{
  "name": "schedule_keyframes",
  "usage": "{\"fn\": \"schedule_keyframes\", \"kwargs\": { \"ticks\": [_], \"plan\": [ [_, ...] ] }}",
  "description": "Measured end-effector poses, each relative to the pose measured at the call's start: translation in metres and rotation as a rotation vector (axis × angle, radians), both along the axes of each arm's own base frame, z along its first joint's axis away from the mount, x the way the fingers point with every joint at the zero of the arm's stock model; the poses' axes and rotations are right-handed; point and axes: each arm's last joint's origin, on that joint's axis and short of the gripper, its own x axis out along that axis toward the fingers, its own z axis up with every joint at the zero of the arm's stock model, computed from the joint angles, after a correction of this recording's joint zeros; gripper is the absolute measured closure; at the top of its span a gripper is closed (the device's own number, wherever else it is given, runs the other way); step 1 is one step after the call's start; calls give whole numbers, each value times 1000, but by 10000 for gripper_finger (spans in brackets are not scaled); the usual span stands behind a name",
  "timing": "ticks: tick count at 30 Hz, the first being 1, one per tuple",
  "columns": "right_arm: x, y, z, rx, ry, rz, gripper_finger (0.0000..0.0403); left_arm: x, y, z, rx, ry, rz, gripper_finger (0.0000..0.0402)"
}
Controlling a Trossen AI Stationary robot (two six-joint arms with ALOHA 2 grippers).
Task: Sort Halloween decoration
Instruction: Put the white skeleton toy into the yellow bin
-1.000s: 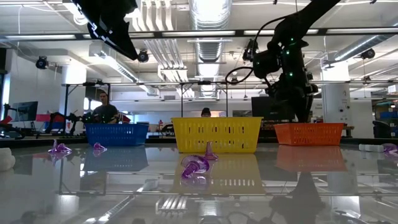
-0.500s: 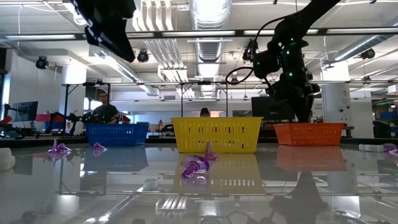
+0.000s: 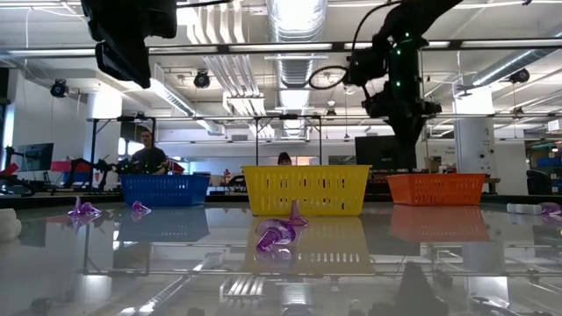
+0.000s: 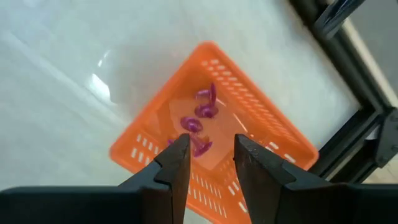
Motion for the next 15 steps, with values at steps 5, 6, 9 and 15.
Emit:
{"fn": "schedule_keyframes", "kwargs": {
  "ticks": [5, 6, 9, 15],
  "plan": [
    [0, 3, 22, -29, -47, -9, 287, 7, 0, -9, 49, 47, -91, 326],
    [1, 5, 26, -30, -60, -9, 287, 9, 0, -11, 55, 60, -103, 326],
    [0, 8, 36, -19, -126, -30, 290, 16, -1, -19, 57, 104, -116, 325],
    [-1, 21, 49, -19, -193, -58, 299, 23, -16, -32, 45, 164, -278, 325]
  ]
}}
